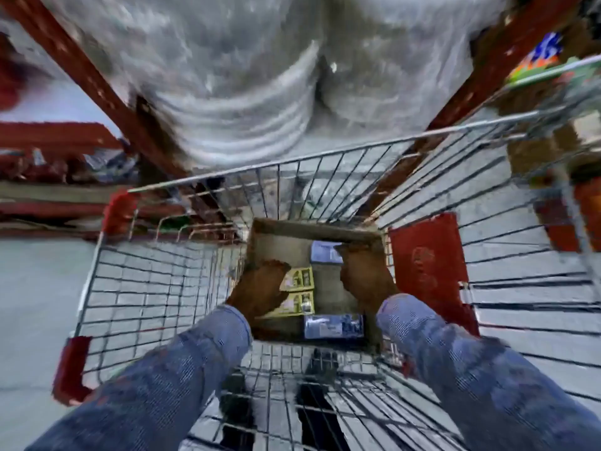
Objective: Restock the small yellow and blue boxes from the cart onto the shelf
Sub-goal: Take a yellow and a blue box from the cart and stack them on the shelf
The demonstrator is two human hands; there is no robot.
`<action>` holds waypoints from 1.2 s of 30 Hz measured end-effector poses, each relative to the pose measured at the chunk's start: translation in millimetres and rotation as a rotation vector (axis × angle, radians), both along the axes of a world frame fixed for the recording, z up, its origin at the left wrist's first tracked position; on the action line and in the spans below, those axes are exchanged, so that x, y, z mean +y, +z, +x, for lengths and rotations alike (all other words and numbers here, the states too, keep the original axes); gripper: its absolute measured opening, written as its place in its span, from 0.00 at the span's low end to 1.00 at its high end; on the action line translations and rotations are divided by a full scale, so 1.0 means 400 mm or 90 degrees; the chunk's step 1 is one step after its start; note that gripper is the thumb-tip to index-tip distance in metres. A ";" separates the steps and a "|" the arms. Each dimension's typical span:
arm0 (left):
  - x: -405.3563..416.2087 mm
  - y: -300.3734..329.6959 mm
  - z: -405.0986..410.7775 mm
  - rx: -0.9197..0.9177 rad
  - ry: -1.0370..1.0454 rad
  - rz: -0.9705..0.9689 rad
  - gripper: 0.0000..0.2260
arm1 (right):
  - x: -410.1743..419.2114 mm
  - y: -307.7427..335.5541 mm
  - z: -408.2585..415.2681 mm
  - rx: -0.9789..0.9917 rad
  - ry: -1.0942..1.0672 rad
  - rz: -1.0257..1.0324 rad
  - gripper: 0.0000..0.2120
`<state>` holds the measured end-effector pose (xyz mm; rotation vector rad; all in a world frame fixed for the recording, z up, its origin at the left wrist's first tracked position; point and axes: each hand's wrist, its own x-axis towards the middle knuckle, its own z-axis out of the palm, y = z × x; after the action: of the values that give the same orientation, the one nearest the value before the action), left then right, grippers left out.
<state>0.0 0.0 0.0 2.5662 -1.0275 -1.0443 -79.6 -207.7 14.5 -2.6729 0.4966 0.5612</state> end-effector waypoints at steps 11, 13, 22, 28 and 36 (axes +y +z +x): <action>-0.029 -0.140 0.090 0.100 -0.048 0.096 0.28 | -0.036 -0.163 0.050 0.004 0.184 -0.187 0.26; -0.028 -0.135 0.090 0.083 -0.077 0.095 0.27 | -0.034 -0.168 0.050 0.028 0.193 -0.197 0.27; 0.012 0.099 0.107 -0.042 -0.111 -0.036 0.25 | -0.029 0.037 0.060 0.064 0.082 -0.042 0.32; 0.104 0.463 0.143 -0.141 -0.124 -0.111 0.19 | 0.028 0.430 0.058 -0.062 0.053 -0.027 0.22; 0.216 0.979 0.188 -0.324 -0.069 -0.168 0.21 | 0.121 0.979 0.053 -0.270 0.037 -0.112 0.24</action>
<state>75.1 86.2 391.4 2.6241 -1.3244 -0.2373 -58.4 -159.5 406.0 -2.8670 0.3573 -0.0462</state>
